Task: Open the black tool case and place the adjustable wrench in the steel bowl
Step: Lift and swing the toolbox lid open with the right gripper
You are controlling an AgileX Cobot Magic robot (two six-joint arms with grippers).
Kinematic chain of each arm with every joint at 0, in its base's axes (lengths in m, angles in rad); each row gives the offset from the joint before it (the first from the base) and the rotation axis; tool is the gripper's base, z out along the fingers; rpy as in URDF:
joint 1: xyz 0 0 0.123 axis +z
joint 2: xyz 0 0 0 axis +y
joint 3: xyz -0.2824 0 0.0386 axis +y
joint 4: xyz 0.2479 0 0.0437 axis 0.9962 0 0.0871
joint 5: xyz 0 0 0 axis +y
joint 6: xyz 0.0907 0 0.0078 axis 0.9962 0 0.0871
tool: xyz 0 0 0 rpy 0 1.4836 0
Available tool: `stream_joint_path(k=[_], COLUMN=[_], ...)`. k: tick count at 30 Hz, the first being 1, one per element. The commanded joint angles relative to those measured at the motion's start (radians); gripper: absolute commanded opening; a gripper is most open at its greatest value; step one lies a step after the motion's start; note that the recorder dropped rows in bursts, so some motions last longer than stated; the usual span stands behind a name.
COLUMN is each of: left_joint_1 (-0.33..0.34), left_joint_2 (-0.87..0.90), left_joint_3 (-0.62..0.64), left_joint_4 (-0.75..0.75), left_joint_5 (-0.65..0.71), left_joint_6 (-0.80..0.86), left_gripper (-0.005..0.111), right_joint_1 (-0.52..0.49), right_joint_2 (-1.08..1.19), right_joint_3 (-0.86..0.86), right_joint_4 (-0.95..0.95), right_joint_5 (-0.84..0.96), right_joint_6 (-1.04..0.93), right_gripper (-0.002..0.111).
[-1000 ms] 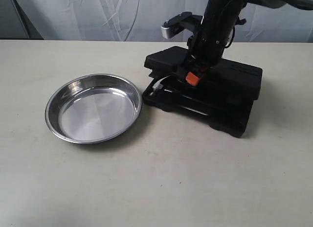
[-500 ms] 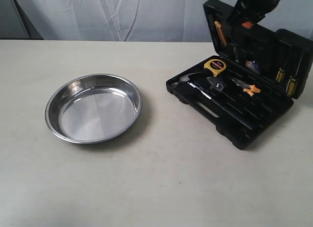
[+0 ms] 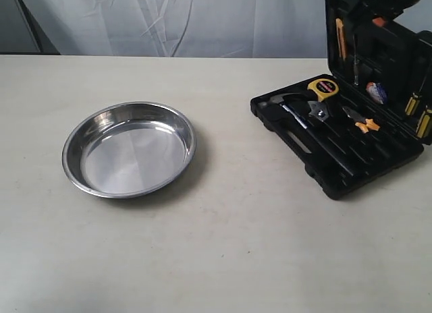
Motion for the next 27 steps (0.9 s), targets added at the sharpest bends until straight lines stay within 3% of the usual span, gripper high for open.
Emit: stream_joint_path(k=[1, 14, 17, 23, 25, 27], left_joint_1=[0.004, 0.004, 0.004, 0.004, 0.004, 0.004], left_joint_2=[-0.003, -0.003, -0.003, -0.003, -0.003, -0.003], left_joint_3=[-0.003, -0.003, -0.003, -0.003, -0.003, -0.003], left_joint_4=[0.000, 0.000, 0.000, 0.000, 0.000, 0.000], left_joint_5=[-0.008, -0.008, -0.008, -0.008, -0.008, -0.008], left_joint_6=[-0.002, -0.002, -0.002, -0.002, -0.002, -0.002], left_gripper=[0.000, 0.000, 0.000, 0.000, 0.000, 0.000], right_joint_1=[-0.018, -0.018, -0.018, -0.018, -0.018, -0.018], right_joint_2=[0.001, 0.001, 0.001, 0.001, 0.001, 0.001], right_joint_3=[0.001, 0.001, 0.001, 0.001, 0.001, 0.001], right_joint_4=[-0.143, -0.360, -0.408, -0.438, -0.519, -0.589], right_joint_5=[0.013, -0.039, -0.053, -0.066, -0.061, -0.036], right_joint_6=[0.083, 0.236, 0.271, 0.290, 0.398, 0.498], right_gripper=[-0.001, 0.001, 0.014, 0.053, 0.056, 0.053])
